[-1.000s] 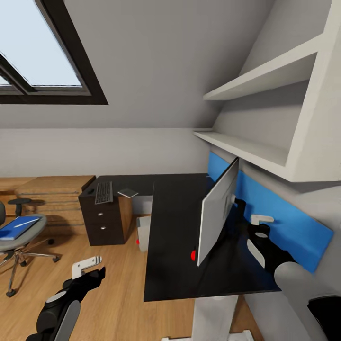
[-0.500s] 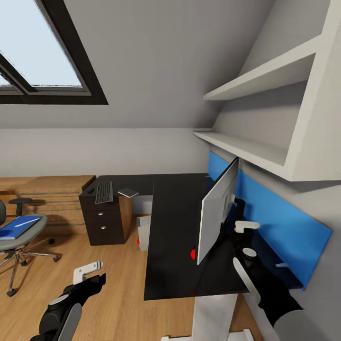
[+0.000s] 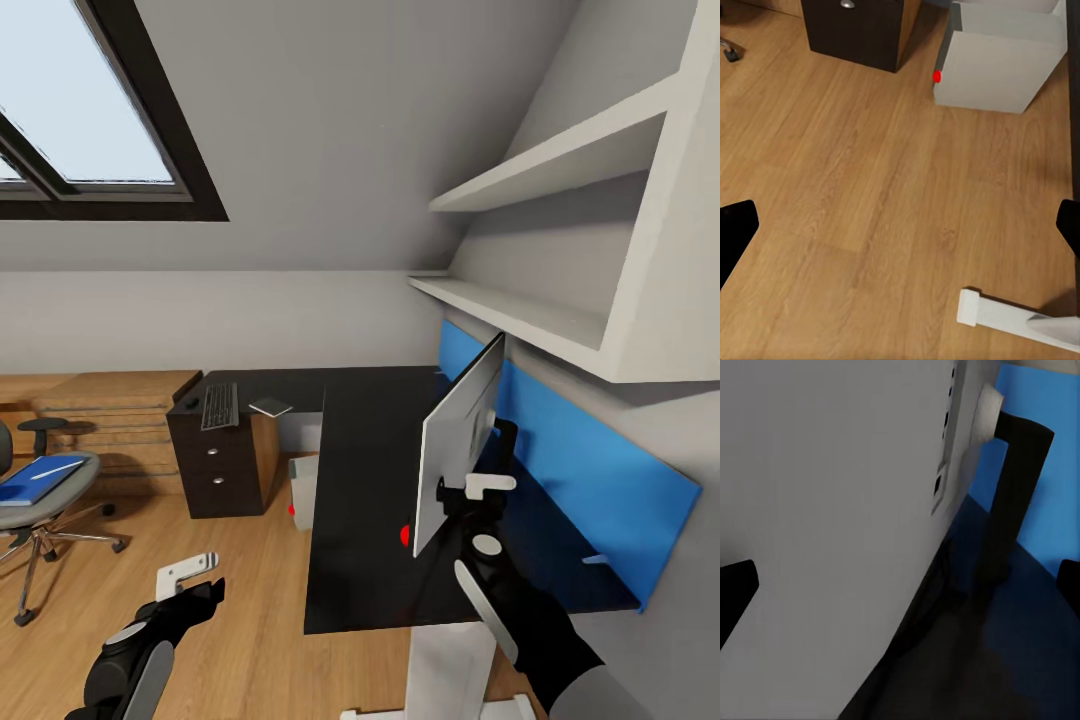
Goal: In the bedroom, organize the workspace by keeping the computer under the desk, ensuring the monitor is on the desk, placing the keyboard on the desk next to the monitor, placing the mouse on the desk next to the keyboard, moving the folder from the swivel chair onto the desk next to the mouse, stacking the notebook on top of the folder with the pen on top of the notebook, and positioning the swivel chair next to the desk.
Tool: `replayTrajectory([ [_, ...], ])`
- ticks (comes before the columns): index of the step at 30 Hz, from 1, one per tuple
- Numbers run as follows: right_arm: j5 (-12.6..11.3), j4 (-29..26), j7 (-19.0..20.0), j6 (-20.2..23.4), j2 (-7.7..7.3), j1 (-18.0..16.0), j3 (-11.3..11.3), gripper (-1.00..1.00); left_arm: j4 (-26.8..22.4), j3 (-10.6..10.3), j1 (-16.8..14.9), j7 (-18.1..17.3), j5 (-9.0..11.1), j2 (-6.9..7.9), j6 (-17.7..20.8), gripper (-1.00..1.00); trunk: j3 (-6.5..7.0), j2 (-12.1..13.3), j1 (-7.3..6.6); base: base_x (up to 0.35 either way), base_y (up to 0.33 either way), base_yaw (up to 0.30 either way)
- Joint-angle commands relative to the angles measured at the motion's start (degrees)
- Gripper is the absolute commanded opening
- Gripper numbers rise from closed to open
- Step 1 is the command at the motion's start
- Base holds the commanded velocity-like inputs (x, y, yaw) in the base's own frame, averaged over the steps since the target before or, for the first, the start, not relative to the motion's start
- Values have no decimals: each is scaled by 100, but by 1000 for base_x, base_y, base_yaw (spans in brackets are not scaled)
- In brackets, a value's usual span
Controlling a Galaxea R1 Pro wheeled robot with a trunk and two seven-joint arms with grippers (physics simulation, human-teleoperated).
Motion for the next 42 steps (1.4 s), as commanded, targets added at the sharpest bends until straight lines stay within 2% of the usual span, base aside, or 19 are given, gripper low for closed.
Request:
replayTrajectory([
  [1,-30,-11,-62,30,-7,-6,39,100,-7,-4,-1,47,61,2,16,100,-9,-7,1,0,0,0],
  [13,-22,-13,-87,28,-6,-6,78,100,-7,4,-6,35,62,10,13,100,-9,-7,1,-161,25,0],
  [23,-14,-102,-88,28,-10,0,78,100,-7,17,-6,27,61,24,13,100,-9,-7,1,-276,170,0],
  [31,-6,-832,-93,42,-15,373,90,100,-1,22,-1,40,65,28,22,100,-9,-7,1,-62,53,0],
  [34,8,-989,-94,43,-15,472,170,100,0,22,-2,47,68,28,26,100,-9,-7,1,-7,6,0],
  [37,69,-1084,-100,39,-15,538,354,100,-2,27,-3,43,65,31,17,100,-9,-7,1,9,6,0],
  [42,81,-1093,-118,38,-18,553,388,100,-5,30,-6,40,68,29,14,100,-9,-7,1,185,106,0],
])
